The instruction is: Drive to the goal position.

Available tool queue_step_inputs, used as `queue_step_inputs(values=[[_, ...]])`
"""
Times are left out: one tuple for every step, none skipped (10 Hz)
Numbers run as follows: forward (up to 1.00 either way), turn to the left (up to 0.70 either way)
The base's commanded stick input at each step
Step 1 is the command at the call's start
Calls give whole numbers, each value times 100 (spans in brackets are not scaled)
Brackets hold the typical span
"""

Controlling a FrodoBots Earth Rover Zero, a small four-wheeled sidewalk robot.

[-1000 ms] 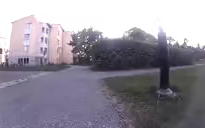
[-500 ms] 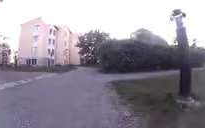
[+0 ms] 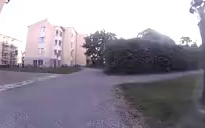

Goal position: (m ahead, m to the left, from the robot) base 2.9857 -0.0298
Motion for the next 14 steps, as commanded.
queue_step_inputs(values=[[70, 27], [70, 4], [70, 0], [70, 0], [70, 0], [70, 0], [70, 0], [70, 0], [70, 0], [70, 0], [70, 0], [70, 0], [70, 0], [70, 0]])
